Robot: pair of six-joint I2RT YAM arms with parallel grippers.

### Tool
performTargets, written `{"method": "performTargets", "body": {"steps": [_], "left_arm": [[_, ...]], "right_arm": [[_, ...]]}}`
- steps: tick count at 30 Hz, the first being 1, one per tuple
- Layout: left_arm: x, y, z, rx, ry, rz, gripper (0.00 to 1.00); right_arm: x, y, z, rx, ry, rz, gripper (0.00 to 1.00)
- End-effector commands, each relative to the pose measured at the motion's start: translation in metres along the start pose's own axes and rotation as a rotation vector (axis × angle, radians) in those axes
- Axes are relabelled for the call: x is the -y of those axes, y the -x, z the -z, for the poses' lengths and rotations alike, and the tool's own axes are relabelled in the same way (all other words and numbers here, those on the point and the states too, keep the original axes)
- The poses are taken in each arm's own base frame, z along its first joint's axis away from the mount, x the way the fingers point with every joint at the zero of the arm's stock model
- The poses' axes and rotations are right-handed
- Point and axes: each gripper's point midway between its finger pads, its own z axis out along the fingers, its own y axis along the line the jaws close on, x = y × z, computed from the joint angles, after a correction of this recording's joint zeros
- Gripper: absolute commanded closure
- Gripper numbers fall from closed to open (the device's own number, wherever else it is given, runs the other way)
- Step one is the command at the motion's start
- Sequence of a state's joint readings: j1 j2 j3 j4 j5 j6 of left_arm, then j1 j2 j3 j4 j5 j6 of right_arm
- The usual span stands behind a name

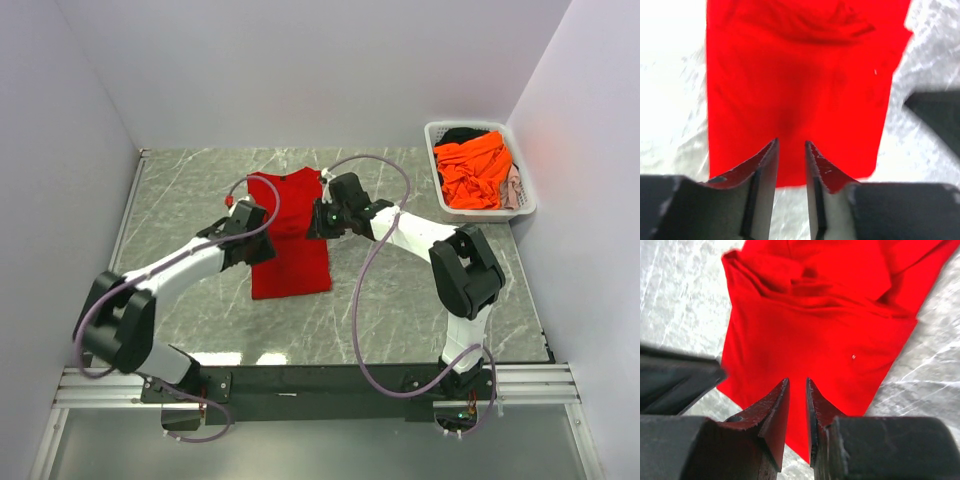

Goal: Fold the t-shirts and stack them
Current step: Fold the tshirt

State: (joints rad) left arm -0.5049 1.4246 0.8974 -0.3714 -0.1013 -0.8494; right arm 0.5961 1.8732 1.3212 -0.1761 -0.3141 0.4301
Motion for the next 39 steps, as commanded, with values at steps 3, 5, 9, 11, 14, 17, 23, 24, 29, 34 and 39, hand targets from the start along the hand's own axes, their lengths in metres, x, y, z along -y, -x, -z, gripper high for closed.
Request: {"method": "performTargets", "body": {"steps": [3,5,9,11,14,17,23,24,29,34,39], "left_arm": [[0.015,0.009,-0.031,-0.031,-0.022,-0.031,0.73],[0.01,0.015,-0.048,-0.043,-0.006,-0.018,0.76],[0.019,0.046,-0.071,-0.031,-0.009,-0.008,0.77],[0.011,0.057,-0.086,-0.041,0.017,0.006,0.77],[0.015,0.084,-0.097,-0.031,0.007,0.039,0.77],[0.015,0.112,-0.1,-0.006,0.0,0.078,0.77],[-0.001,0.118,-0.079,0.016,-0.025,0.13,0.69],[-0.001,0.117,-0.074,0.024,-0.033,0.13,0.68],[0.004,0.097,-0.061,0.035,-0.145,0.166,0.67],[-0.008,0.093,-0.084,0.016,-0.135,0.204,0.77],[-0.034,0.108,-0.104,0.042,-0.102,0.272,0.78]], "right_arm": [[-0.014,0.003,0.002,0.017,0.074,0.022,0.73],[-0.013,0.0,-0.001,0.006,0.071,0.02,0.73],[-0.008,-0.006,-0.006,-0.011,0.065,0.016,0.73],[-0.005,-0.008,-0.008,-0.019,0.056,0.016,0.73],[-0.002,-0.011,-0.011,-0.031,0.05,0.013,0.73],[0.001,-0.012,-0.013,-0.036,0.05,0.002,0.73],[0.002,-0.001,-0.018,-0.038,0.111,-0.06,0.73],[0.003,0.002,-0.019,-0.037,0.121,-0.07,0.73],[-0.001,0.013,-0.028,-0.043,0.199,-0.118,0.73],[0.005,0.022,-0.04,-0.06,0.276,-0.188,0.73],[0.041,0.027,-0.062,-0.073,0.266,-0.275,0.74]]}}
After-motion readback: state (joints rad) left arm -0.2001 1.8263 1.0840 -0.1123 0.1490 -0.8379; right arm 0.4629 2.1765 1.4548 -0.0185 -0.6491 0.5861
